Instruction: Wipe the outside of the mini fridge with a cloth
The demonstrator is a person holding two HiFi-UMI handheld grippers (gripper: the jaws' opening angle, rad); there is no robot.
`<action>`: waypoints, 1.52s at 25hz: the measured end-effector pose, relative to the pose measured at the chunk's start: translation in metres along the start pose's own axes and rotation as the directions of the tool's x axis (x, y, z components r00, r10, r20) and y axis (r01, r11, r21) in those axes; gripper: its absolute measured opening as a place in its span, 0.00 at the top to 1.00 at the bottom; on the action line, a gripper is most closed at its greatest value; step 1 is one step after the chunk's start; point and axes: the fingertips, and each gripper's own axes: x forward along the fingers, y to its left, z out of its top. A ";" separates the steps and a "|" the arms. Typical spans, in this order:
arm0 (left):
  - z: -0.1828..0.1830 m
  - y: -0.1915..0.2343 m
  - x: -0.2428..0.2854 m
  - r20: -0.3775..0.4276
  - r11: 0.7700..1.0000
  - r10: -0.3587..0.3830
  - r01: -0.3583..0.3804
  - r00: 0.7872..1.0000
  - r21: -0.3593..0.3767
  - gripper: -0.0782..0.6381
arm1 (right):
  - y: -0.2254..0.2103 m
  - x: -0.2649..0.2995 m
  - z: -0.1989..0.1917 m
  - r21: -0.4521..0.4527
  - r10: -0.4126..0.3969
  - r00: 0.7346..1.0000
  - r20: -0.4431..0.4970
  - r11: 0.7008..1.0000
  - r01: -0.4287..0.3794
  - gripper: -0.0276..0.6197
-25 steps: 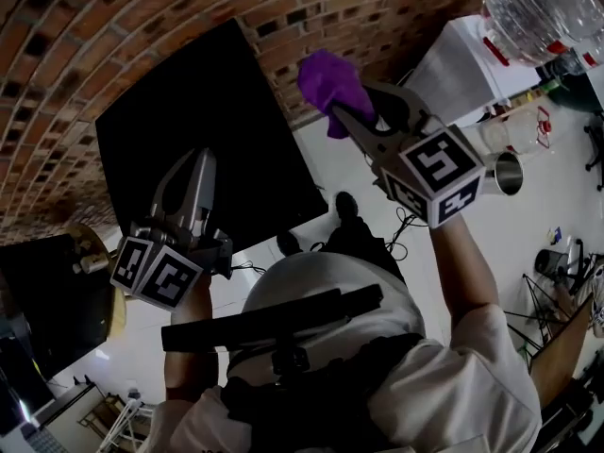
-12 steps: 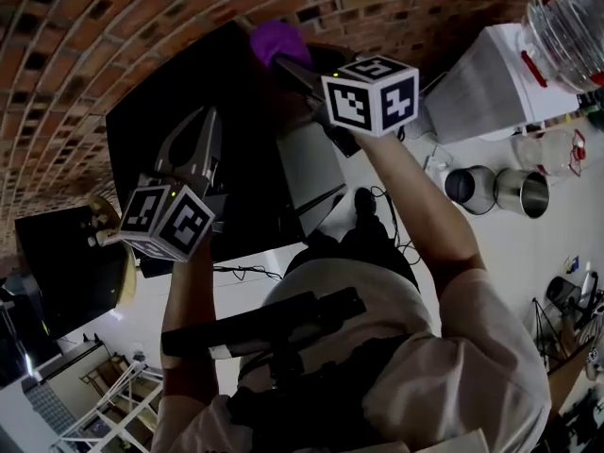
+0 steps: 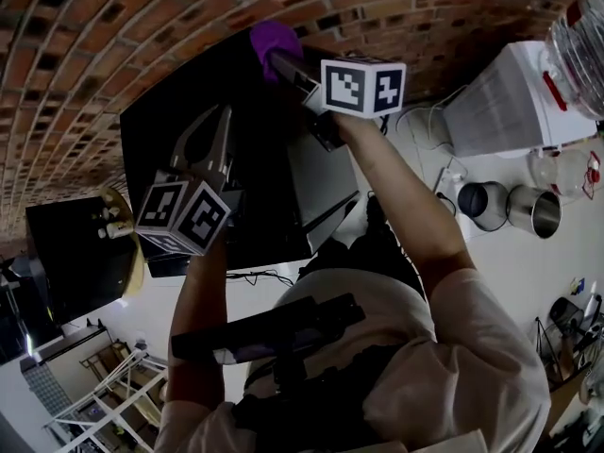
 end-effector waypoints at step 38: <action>0.005 0.010 0.002 0.024 0.998 0.050 -0.050 0.998 -0.026 0.88 | -0.154 0.018 -0.153 0.198 -0.105 0.963 -0.249 0.968 0.157 0.75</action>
